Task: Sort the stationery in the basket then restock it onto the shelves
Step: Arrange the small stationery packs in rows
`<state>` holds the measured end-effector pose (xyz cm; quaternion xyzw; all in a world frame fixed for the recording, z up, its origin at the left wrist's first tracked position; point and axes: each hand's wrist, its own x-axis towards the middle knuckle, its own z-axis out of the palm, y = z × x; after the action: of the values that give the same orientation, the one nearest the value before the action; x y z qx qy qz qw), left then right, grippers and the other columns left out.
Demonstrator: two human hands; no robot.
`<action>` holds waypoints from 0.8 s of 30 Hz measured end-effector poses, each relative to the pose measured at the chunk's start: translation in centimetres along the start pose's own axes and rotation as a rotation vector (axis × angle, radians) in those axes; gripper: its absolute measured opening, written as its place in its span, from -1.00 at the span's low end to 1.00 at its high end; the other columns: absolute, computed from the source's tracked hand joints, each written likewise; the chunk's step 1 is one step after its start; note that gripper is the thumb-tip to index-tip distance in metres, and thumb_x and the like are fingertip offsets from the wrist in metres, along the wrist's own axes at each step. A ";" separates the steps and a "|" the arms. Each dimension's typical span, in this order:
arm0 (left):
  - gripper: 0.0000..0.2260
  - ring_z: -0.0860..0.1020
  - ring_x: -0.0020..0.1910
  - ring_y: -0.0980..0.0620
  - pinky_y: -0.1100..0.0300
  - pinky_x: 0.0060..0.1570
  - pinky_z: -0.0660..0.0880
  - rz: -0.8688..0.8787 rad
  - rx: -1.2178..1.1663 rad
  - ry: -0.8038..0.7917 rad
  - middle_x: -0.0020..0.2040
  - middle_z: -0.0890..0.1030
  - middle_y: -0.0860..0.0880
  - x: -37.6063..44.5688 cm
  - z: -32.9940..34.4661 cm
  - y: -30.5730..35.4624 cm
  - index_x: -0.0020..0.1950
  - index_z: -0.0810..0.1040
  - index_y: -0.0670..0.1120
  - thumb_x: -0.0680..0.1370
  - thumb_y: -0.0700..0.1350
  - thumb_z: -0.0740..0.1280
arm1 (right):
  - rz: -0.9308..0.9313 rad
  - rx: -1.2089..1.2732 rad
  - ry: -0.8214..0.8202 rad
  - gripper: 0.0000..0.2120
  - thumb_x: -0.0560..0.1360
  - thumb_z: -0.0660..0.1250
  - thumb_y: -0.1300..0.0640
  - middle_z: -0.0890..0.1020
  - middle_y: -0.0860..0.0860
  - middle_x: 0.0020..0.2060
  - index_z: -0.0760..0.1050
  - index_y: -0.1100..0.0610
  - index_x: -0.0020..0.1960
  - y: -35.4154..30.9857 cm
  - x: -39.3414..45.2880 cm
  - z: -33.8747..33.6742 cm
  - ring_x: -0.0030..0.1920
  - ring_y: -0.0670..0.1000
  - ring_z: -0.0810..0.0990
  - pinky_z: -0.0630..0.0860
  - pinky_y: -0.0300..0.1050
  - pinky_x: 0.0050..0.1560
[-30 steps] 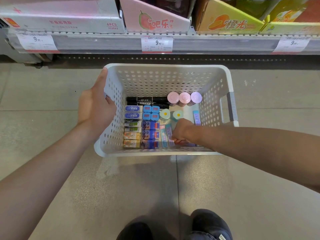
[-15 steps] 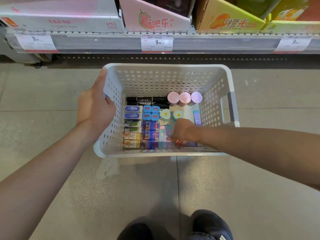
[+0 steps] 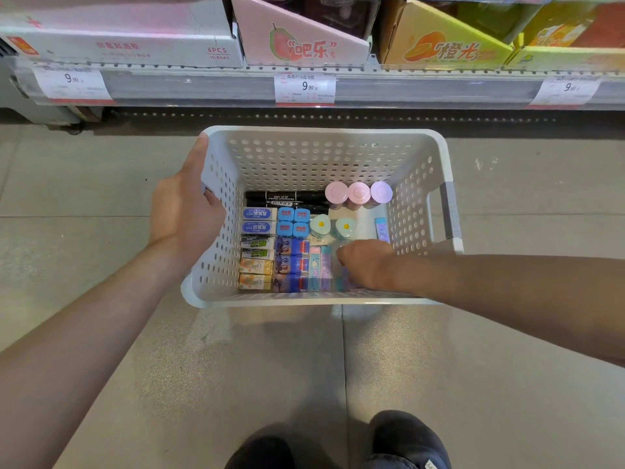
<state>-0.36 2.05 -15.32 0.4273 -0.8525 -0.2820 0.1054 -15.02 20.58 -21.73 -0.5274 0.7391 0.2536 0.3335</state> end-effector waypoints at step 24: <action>-0.38 0.37 -0.41 -0.02 0.10 -0.40 0.33 0.028 0.045 0.004 -0.38 0.39 -0.08 0.0 -0.1 0.1 0.56 0.11 0.02 0.54 -0.33 0.14 | -0.072 -0.030 -0.006 -0.76 0.58 0.16 0.29 0.58 0.16 0.12 0.46 0.26 0.21 0.1 -0.3 -0.2 0.13 0.14 0.57 0.46 -0.13 -0.04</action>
<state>-0.43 2.04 -15.19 0.4183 -0.8642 -0.2604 0.1015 -15.04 20.63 -21.32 -0.5578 0.7147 0.2544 0.3367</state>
